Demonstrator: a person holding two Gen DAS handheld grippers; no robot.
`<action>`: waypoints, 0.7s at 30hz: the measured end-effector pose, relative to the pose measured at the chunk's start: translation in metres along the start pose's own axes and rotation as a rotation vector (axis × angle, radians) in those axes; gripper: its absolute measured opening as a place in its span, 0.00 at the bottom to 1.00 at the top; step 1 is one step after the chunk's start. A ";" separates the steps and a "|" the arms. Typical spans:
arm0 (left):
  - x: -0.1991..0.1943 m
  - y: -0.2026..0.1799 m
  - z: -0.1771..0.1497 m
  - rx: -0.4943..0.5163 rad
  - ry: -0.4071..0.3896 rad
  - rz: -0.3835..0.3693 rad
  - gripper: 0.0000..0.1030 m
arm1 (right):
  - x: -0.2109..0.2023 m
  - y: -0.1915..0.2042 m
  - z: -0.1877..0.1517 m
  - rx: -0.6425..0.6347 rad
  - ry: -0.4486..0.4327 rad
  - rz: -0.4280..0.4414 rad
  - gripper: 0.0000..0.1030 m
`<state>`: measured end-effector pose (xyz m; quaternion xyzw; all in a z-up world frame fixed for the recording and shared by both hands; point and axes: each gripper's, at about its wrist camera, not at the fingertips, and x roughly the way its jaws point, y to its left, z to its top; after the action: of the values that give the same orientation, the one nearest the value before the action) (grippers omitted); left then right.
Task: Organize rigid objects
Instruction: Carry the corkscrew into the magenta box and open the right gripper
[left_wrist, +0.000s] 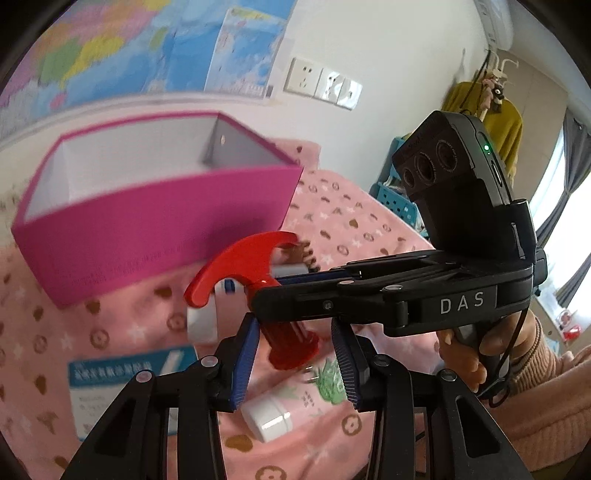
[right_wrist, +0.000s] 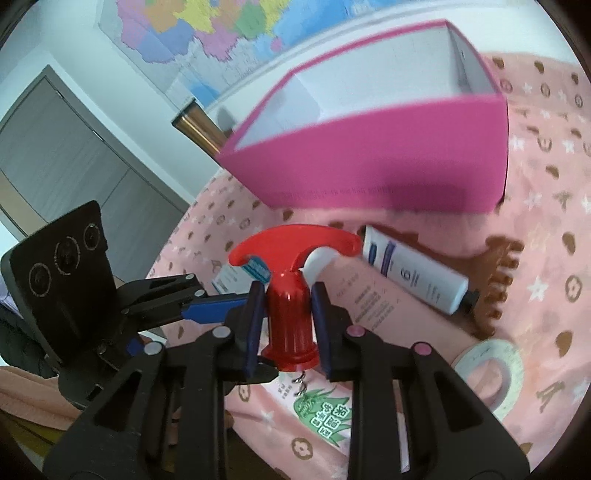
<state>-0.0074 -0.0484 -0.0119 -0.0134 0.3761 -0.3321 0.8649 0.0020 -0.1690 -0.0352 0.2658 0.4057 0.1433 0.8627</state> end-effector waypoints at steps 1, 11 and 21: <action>-0.003 -0.001 0.005 0.011 -0.010 0.001 0.39 | -0.004 0.002 0.003 -0.010 -0.013 -0.003 0.28; -0.007 -0.009 0.061 0.104 -0.085 0.032 0.39 | -0.036 0.011 0.042 -0.080 -0.127 -0.037 0.28; 0.005 0.008 0.127 0.127 -0.134 0.071 0.39 | -0.055 -0.004 0.108 -0.101 -0.199 -0.042 0.28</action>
<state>0.0836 -0.0738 0.0740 0.0325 0.2961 -0.3227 0.8984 0.0516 -0.2350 0.0541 0.2262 0.3159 0.1183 0.9138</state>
